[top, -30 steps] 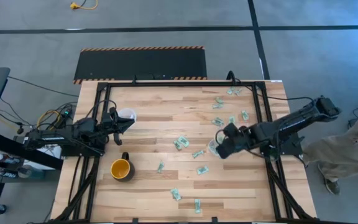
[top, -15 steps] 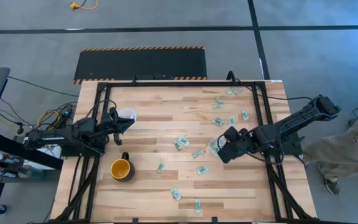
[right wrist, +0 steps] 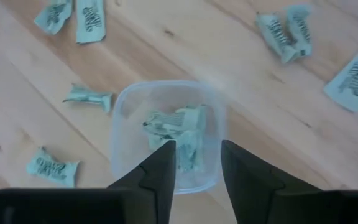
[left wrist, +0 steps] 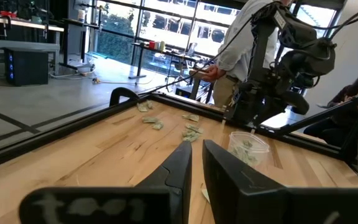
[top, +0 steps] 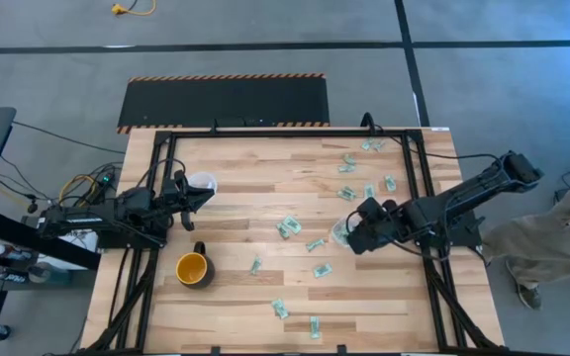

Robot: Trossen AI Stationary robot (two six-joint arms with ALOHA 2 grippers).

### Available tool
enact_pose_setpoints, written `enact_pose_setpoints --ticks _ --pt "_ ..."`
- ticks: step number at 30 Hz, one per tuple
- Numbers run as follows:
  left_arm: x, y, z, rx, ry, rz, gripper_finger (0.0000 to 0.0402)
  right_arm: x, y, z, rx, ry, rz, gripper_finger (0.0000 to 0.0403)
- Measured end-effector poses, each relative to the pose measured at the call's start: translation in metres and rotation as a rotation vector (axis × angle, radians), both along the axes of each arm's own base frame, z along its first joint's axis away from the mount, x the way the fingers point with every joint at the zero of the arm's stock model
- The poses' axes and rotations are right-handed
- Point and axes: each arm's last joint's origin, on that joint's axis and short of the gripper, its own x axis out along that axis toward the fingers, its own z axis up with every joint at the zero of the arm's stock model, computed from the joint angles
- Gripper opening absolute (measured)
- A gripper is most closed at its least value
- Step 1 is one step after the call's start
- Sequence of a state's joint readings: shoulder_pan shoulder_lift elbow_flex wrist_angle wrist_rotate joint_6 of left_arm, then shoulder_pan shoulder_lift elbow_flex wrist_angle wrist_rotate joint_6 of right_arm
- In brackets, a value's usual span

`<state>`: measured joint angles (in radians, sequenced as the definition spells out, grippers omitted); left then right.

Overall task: Pick and place Stevia / Truvia into bins
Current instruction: Put the white stevia packet into the square transparent container

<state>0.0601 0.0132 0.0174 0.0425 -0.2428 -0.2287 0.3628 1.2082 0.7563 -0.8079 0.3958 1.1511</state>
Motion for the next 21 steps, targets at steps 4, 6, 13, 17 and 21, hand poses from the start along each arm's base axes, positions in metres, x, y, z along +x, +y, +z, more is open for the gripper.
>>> enact_pose_setpoints --ticks 4,6,13,17,21 --pt "0.000 0.000 0.000 0.000 0.000 0.000 0.0027 -0.002 -0.010 0.002 -0.007 0.015 -0.042 0.0123" --pt "0.000 0.000 0.000 0.000 0.000 0.000 0.0027 -0.004 -0.016 0.003 -0.025 0.026 -0.070 0.0123" --pt "0.000 0.000 0.000 0.000 0.000 0.000 0.0027 -0.013 -0.041 0.004 -0.085 0.114 -0.203 0.0123" --pt "0.000 0.000 0.000 0.000 0.000 0.000 0.0027 -0.018 -0.055 0.002 -0.093 0.189 -0.287 0.0125" --pt "0.000 0.000 0.000 0.000 0.000 0.000 0.0027 -0.020 -0.065 0.002 -0.088 0.224 -0.345 0.0127"
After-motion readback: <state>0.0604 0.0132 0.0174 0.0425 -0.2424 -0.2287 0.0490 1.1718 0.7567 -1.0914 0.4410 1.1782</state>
